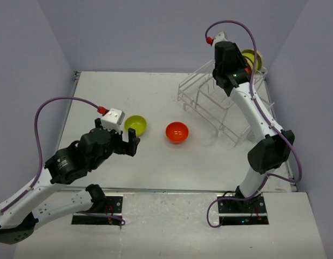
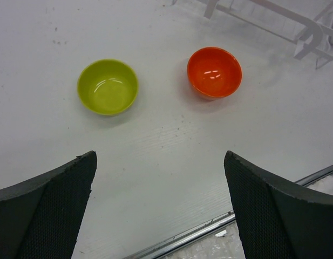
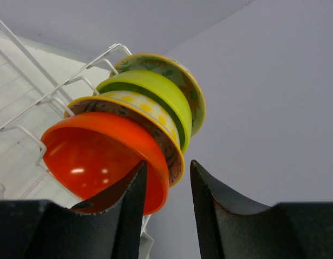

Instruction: Unload the bowls from the dish rack

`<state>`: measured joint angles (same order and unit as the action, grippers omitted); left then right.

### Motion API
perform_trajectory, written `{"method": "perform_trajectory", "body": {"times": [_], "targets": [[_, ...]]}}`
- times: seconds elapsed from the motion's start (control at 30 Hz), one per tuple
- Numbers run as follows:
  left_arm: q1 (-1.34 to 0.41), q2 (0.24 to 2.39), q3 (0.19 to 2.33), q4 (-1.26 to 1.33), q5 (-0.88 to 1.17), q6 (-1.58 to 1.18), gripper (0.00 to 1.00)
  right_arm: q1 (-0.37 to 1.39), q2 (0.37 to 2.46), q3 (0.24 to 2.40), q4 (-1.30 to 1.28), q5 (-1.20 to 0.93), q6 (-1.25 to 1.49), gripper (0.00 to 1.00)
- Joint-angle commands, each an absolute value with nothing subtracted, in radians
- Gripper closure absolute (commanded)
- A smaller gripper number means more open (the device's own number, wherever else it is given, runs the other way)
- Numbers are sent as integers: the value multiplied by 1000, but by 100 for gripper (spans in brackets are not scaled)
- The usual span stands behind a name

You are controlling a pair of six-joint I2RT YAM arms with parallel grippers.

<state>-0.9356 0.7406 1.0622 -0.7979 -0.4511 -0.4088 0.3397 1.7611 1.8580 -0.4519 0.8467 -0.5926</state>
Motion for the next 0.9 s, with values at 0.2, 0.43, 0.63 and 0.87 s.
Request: {"method": "perform_trajectory", "body": {"times": [0.2, 0.43, 0.63, 0.87], "targets": [[-934, 746, 1049, -804, -512, -400, 0, 316, 1775, 1789, -307, 864, -641, 75], [-934, 724, 1049, -810, -537, -396, 0, 318, 1775, 1747, -269, 883, -641, 89], [-934, 719, 1052, -808, -572, -390, 0, 325, 1743, 1703, -247, 920, -637, 100], [-934, 726, 1049, -790, -604, -388, 0, 360, 1667, 1638, -160, 971, -695, 100]]}}
